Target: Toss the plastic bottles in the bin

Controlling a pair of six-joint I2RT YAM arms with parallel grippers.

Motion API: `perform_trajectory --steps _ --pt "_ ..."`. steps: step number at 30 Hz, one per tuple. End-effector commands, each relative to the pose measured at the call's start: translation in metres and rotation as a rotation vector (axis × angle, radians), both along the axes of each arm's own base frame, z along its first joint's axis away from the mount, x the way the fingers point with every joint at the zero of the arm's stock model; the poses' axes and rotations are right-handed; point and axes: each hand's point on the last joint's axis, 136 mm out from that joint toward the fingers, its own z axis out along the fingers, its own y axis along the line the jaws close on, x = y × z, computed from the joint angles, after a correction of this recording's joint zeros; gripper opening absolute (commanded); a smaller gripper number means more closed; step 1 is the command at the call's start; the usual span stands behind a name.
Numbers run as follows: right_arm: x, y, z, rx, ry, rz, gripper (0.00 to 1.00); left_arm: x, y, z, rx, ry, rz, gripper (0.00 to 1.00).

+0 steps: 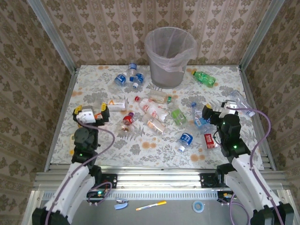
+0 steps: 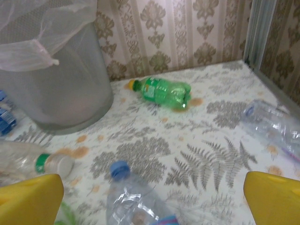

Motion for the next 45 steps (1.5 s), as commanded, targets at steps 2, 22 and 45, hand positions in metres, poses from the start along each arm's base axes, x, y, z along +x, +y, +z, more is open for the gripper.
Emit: perform_trajectory --steps 2,22,45 --pt "-0.026 0.022 -0.006 0.156 0.111 0.090 1.00 -0.016 -0.020 -0.001 -0.083 0.128 -0.130 1.00" --pt "-0.072 0.089 -0.040 0.130 0.566 0.357 1.00 -0.090 -0.102 0.089 0.001 0.287 -0.689 1.00" --pt "0.046 0.161 -0.126 -0.272 0.967 0.513 0.93 -0.144 -0.069 0.107 0.010 -0.087 -0.647 1.00"
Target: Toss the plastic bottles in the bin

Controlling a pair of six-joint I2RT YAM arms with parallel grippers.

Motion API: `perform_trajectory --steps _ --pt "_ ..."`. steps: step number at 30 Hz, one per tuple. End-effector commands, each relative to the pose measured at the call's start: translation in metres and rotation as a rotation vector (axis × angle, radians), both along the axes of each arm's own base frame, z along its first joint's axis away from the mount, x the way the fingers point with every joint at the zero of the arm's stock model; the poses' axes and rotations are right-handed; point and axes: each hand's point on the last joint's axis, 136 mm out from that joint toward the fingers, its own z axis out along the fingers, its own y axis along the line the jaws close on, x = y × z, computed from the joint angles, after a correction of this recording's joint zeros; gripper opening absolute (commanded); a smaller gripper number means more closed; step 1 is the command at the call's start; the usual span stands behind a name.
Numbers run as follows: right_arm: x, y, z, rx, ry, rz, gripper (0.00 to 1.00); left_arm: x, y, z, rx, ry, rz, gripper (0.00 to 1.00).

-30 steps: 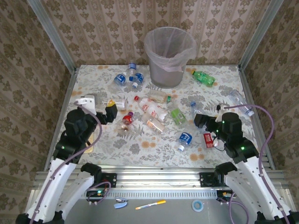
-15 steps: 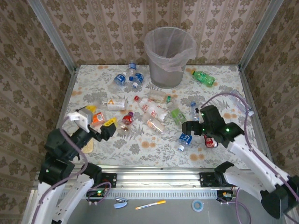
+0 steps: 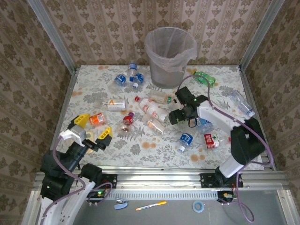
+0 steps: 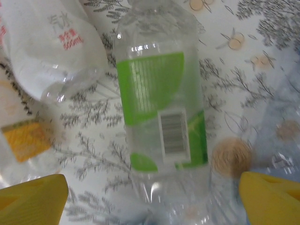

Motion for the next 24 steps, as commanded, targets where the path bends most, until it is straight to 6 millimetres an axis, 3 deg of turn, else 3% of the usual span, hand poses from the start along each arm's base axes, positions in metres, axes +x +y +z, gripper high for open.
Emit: perform_trajectory --steps 1,14,18,24 --pt "0.012 0.001 -0.009 -0.045 0.024 0.033 0.91 0.000 0.002 0.004 -0.017 -0.021 0.009 1.00" --pt "0.031 0.001 -0.051 -0.024 0.105 -0.016 0.78 0.011 0.009 -0.009 -0.011 0.031 0.075 1.00" --pt "0.035 0.005 -0.054 -0.009 0.104 -0.020 0.72 0.012 0.010 -0.010 -0.014 0.033 0.079 1.00" --pt "0.033 0.009 -0.048 0.020 0.101 -0.013 0.53 0.014 0.009 -0.012 -0.012 0.044 0.082 1.00"
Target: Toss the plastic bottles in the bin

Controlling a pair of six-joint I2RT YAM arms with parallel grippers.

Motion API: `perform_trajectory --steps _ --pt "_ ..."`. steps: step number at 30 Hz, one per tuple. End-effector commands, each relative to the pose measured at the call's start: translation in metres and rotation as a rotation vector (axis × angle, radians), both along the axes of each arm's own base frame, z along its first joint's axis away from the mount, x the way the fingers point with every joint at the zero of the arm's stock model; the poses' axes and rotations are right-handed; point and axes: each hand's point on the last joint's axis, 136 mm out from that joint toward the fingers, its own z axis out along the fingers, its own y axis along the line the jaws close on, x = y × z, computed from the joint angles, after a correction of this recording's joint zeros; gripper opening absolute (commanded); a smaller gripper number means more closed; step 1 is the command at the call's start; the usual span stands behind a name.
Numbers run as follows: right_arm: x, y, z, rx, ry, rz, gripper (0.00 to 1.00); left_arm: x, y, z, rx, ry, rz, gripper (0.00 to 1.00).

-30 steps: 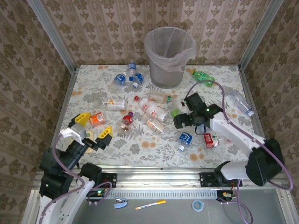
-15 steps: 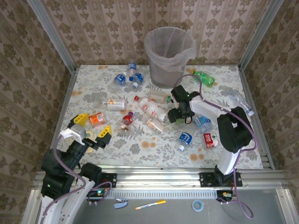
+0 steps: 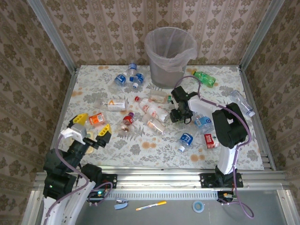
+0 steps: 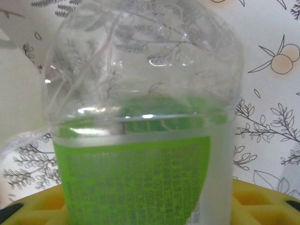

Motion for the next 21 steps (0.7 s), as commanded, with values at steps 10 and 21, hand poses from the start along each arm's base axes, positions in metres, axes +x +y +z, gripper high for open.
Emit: perform_trajectory --steps 10,21 --pt "-0.003 0.005 0.043 0.092 -0.091 -0.018 0.48 0.005 0.001 -0.006 -0.011 0.027 0.013 1.00" --pt "-0.018 -0.009 0.140 0.175 -0.377 -0.060 0.39 0.007 0.001 -0.007 -0.010 0.035 0.017 1.00"
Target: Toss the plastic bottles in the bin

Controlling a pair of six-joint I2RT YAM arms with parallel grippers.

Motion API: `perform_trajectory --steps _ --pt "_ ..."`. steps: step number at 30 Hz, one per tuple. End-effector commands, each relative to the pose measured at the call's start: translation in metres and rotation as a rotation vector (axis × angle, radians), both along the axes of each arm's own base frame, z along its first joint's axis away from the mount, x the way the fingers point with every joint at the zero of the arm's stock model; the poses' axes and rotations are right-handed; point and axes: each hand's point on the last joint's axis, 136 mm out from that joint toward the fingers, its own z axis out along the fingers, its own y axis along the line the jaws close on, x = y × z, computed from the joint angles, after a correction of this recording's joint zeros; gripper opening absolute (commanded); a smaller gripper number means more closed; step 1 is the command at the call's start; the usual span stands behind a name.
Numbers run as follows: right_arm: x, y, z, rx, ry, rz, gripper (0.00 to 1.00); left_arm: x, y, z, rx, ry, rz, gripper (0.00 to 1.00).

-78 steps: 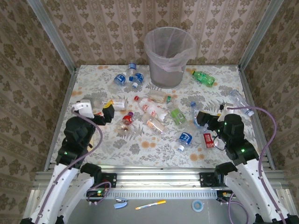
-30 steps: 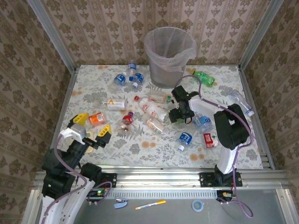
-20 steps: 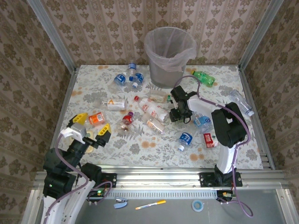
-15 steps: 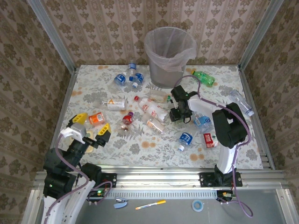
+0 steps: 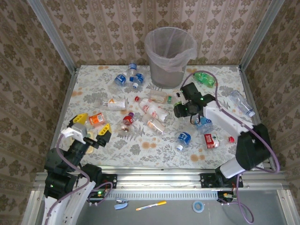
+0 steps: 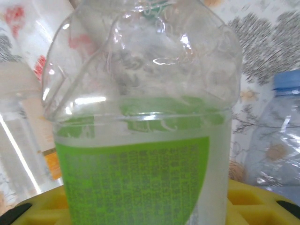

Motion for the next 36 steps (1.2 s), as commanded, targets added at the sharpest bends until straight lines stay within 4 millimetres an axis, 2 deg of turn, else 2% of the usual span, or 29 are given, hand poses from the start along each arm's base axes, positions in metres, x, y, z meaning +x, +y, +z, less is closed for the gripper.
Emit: perform_trajectory --steps 1,3,10,16,20,24,29,33,36 --pt "-0.005 -0.005 0.052 0.051 -0.173 -0.030 0.39 0.003 -0.001 -0.004 -0.013 0.025 -0.002 1.00" --pt "-0.007 -0.005 0.082 0.093 -0.275 -0.028 0.38 0.003 -0.001 -0.003 -0.014 0.024 0.001 1.00" --pt "-0.034 -0.008 0.212 0.321 -0.745 0.011 0.37 0.006 0.000 -0.005 -0.013 0.031 0.011 1.00" --pt "-0.057 -0.018 0.297 0.441 -1.057 0.029 0.37 0.007 0.001 -0.007 -0.011 0.040 0.017 1.00" --pt "-0.069 -0.023 0.345 0.497 -1.262 0.043 0.32 0.008 0.001 -0.007 -0.009 0.042 0.023 1.00" --pt "-0.066 -0.019 0.374 0.501 -1.342 0.066 0.31 0.010 0.002 -0.008 -0.007 0.047 0.029 1.00" --pt "-0.051 -0.015 0.396 0.479 -1.388 0.051 0.31 0.010 0.002 -0.008 -0.006 0.048 0.029 1.00" --pt "-0.029 -0.005 0.404 0.443 -1.349 0.057 0.31 0.011 0.002 -0.009 -0.003 0.051 0.034 1.00" --pt "-0.001 0.000 0.402 0.412 -1.288 0.045 0.31 0.012 0.003 -0.010 -0.003 0.054 0.037 1.00"
